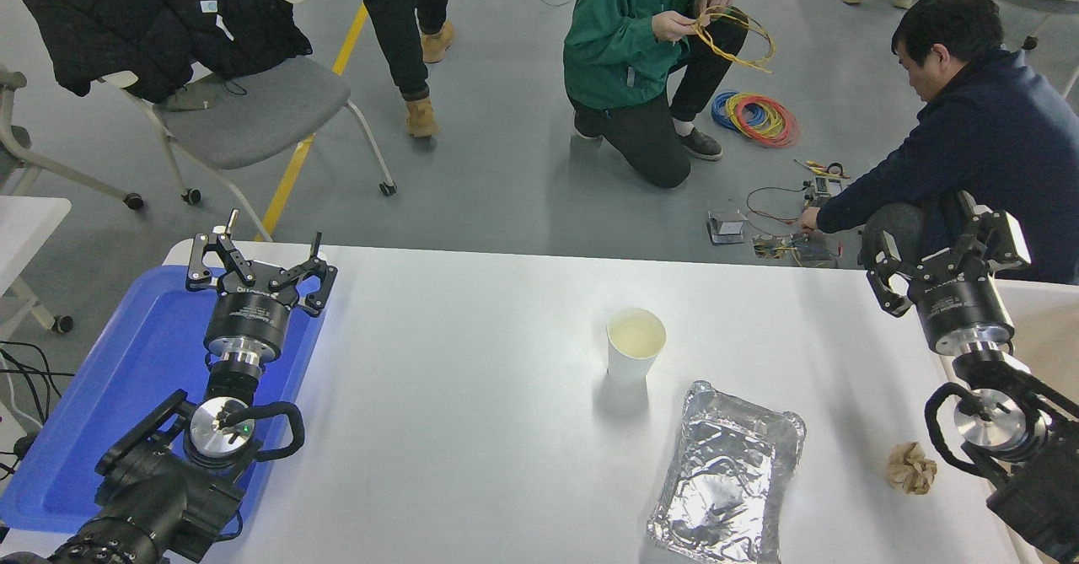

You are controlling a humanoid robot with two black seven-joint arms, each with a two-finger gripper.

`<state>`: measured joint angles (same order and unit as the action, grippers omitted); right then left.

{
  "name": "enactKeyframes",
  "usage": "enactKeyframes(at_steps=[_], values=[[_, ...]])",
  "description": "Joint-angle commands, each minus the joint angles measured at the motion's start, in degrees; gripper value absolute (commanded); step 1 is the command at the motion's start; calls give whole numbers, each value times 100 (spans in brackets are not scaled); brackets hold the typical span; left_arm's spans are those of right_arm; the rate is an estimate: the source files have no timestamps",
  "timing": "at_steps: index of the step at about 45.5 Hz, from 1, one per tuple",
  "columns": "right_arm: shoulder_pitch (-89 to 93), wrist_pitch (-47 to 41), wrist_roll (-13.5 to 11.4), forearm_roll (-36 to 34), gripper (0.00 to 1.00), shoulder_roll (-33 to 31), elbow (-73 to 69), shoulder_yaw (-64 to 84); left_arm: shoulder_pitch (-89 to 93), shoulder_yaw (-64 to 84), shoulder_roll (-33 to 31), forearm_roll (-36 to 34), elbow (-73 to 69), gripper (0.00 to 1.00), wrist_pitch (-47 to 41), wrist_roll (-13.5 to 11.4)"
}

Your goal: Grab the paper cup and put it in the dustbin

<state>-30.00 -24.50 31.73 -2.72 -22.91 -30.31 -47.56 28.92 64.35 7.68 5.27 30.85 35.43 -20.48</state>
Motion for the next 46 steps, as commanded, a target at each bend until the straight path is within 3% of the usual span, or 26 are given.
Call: enactKeyframes(at_steps=[1,46], values=[[11,-2,0,0,100,6,-2,1,0,-1,5,0,0,100,-1,0],[3,60,-9,0,100,23,-11,1,0,-1,-3,0,0,100,-1,0]])
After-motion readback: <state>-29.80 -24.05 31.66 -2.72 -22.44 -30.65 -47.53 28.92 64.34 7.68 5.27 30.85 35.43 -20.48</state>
